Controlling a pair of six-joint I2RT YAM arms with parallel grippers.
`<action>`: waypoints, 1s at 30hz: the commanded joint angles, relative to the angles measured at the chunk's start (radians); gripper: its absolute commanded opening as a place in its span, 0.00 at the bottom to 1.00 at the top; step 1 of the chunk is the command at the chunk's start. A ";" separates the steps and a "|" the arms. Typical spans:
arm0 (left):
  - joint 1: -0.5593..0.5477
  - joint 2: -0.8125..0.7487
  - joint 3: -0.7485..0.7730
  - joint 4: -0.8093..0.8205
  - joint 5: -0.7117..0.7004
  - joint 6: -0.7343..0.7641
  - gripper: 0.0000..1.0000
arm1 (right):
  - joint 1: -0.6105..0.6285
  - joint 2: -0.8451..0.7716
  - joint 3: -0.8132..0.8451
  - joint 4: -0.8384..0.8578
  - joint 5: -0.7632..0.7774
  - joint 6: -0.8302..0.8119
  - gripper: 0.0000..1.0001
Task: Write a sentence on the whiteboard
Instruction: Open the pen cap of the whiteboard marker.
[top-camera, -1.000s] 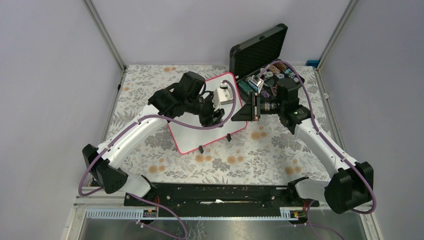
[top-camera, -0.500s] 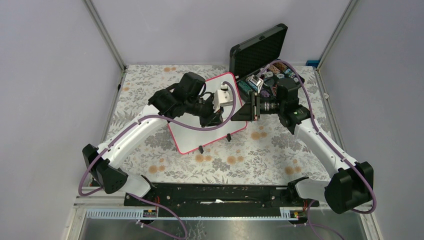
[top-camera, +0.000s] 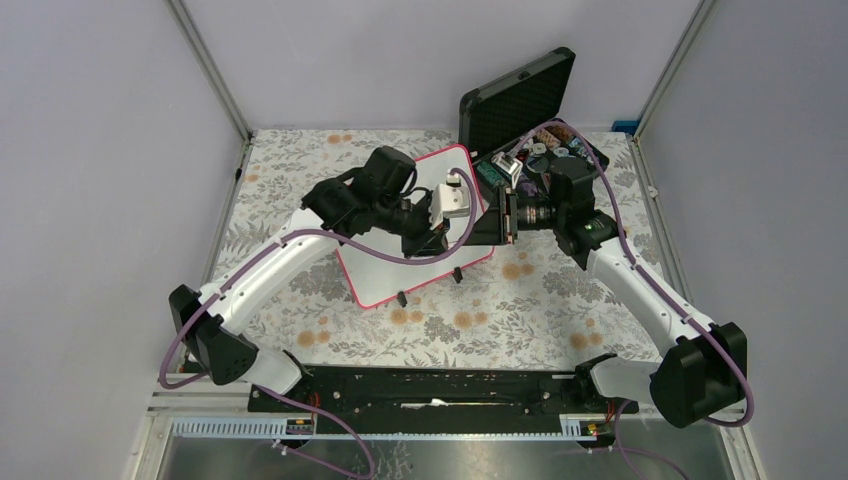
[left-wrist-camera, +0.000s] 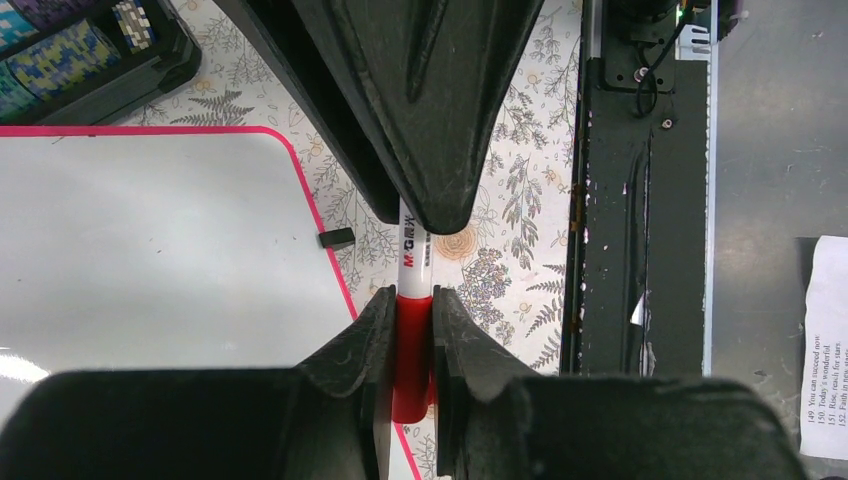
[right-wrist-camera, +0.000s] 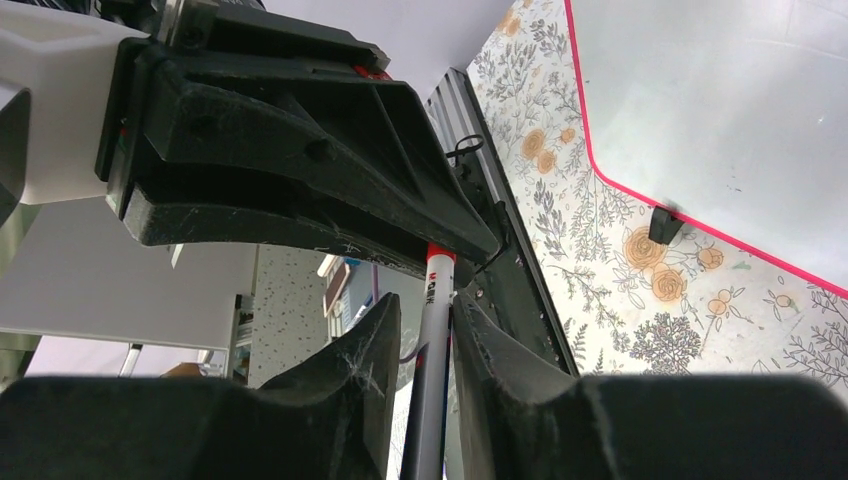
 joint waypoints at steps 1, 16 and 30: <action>-0.005 0.016 0.056 0.025 0.021 -0.003 0.00 | 0.014 0.000 0.026 0.006 -0.016 -0.025 0.31; -0.005 0.020 0.067 0.024 0.012 -0.022 0.00 | 0.020 0.000 0.035 -0.060 0.007 -0.068 0.02; 0.014 -0.066 -0.096 -0.078 -0.077 0.050 0.00 | -0.041 0.009 0.093 -0.114 -0.008 -0.089 0.00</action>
